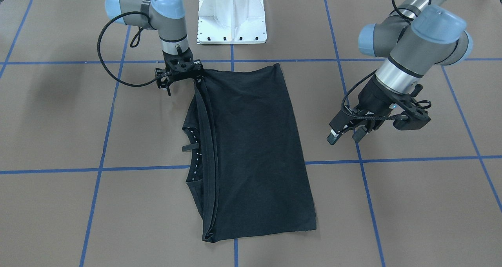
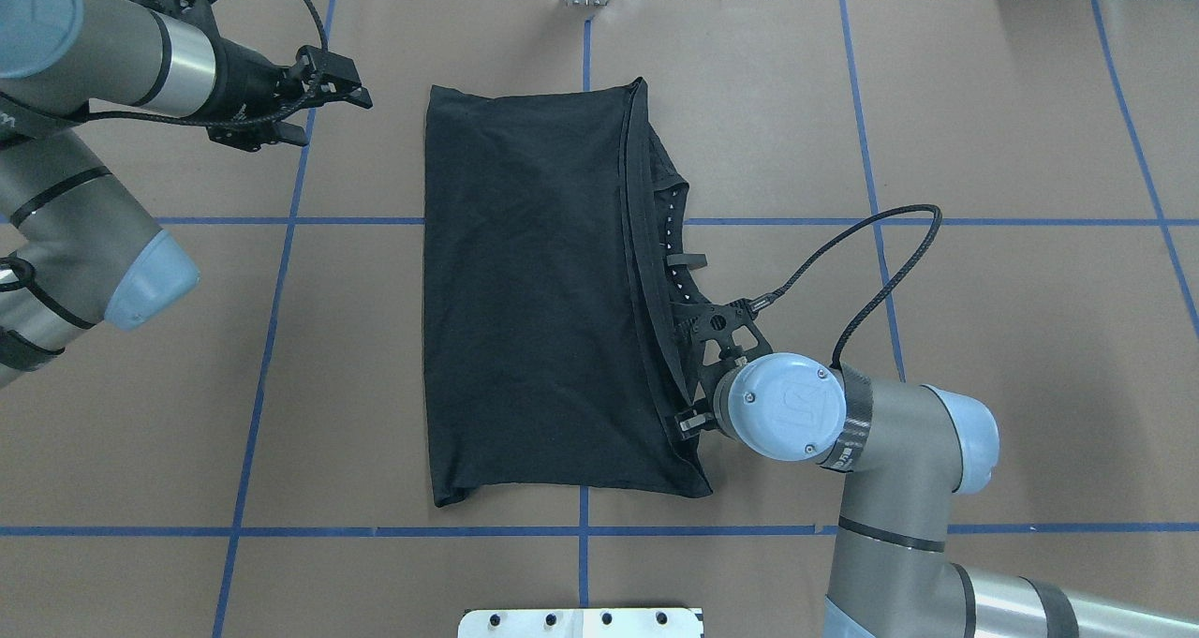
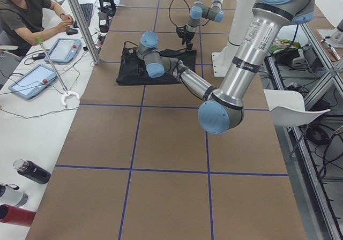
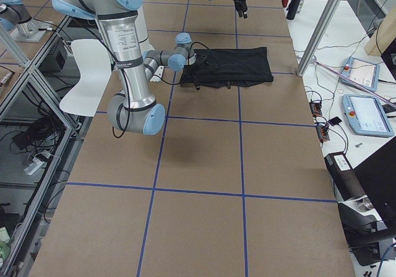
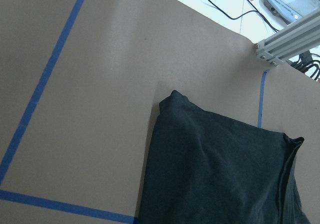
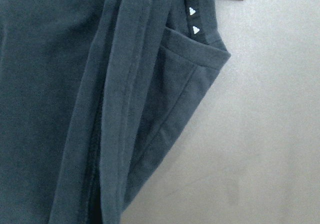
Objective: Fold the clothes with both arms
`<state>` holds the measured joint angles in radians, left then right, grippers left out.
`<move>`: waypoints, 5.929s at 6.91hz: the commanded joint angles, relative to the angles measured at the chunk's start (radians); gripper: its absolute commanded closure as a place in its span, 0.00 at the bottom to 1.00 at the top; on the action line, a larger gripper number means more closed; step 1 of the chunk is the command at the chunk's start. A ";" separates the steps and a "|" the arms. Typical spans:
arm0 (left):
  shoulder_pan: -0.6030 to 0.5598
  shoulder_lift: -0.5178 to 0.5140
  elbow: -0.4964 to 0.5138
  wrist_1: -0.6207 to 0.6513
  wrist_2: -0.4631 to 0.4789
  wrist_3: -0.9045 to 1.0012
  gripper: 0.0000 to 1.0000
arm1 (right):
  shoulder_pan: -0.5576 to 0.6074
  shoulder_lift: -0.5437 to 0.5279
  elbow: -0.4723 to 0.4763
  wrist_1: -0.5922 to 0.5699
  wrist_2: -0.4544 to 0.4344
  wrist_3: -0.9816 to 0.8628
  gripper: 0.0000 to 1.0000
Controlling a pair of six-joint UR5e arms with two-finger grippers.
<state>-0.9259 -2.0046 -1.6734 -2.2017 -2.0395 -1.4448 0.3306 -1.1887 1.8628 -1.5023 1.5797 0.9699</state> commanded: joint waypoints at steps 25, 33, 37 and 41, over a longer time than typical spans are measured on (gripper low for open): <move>0.001 0.004 -0.006 0.002 -0.013 0.000 0.00 | -0.010 0.086 -0.040 -0.064 0.057 -0.014 0.00; 0.001 0.004 -0.008 0.002 -0.013 -0.002 0.00 | 0.042 0.081 -0.048 -0.064 0.071 -0.040 0.00; 0.001 0.024 -0.009 0.000 -0.013 0.000 0.00 | 0.041 0.116 -0.100 -0.050 0.069 -0.042 0.00; 0.002 0.024 -0.009 -0.001 -0.013 0.000 0.00 | 0.054 0.130 -0.111 -0.053 0.071 -0.051 0.00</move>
<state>-0.9240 -1.9805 -1.6816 -2.2020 -2.0525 -1.4450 0.3775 -1.0569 1.7525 -1.5549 1.6500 0.9265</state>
